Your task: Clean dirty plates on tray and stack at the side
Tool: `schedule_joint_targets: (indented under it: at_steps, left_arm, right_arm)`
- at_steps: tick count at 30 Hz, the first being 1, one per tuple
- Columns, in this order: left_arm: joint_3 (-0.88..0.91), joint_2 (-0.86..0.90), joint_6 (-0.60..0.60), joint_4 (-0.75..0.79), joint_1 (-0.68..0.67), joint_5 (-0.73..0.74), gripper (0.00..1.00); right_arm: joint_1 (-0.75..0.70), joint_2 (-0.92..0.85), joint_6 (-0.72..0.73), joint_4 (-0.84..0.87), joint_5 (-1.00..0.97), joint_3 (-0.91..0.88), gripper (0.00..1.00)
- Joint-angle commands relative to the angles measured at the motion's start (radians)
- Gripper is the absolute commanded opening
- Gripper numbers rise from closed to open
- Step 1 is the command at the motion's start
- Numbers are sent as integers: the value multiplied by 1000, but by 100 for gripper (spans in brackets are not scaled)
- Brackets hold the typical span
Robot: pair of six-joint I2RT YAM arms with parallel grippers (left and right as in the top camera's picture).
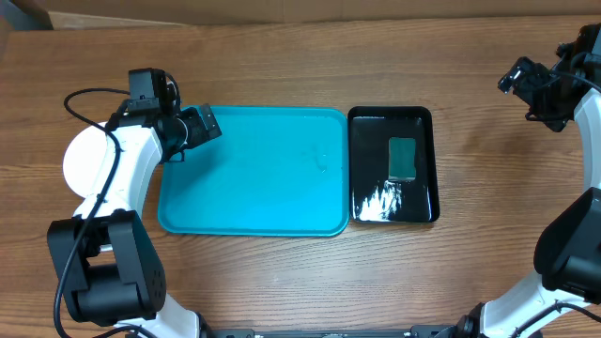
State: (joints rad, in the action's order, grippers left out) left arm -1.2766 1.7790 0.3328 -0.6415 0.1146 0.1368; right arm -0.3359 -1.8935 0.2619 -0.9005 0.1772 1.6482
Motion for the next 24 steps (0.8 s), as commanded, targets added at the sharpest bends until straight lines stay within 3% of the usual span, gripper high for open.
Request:
schedule_joint_targets:
  at_steps: [1,8,12,13,14,15,20,24]
  left_arm:
    - [-7,-1,-19,3,-4,-14,100]
    - [-7,-1,15,75,-4,-29,100]
    - [-7,3,-40,1,-5,26,96]
    - [-7,3,-45,-37,-4,25,72]
    - [-7,3,-49,-72,-4,19,27]
    - [-7,3,-48,-116,-2,10,6]
    - [-3,3,29,-274,-2,-196,4]
    - [51,3,76,-291,-2,-321,4]
  right_arm:
    - [3,5,4,6,4,13,100]
    - [3,3,4,6,4,12,100]
    - [3,2,4,6,4,12,100]
    - [3,2,4,6,4,12,100]
    - [3,2,4,6,4,12,100]
    - [3,2,4,6,4,12,100]
    - [3,-2,4,6,4,12,100]
    - [3,-5,4,6,4,12,100]
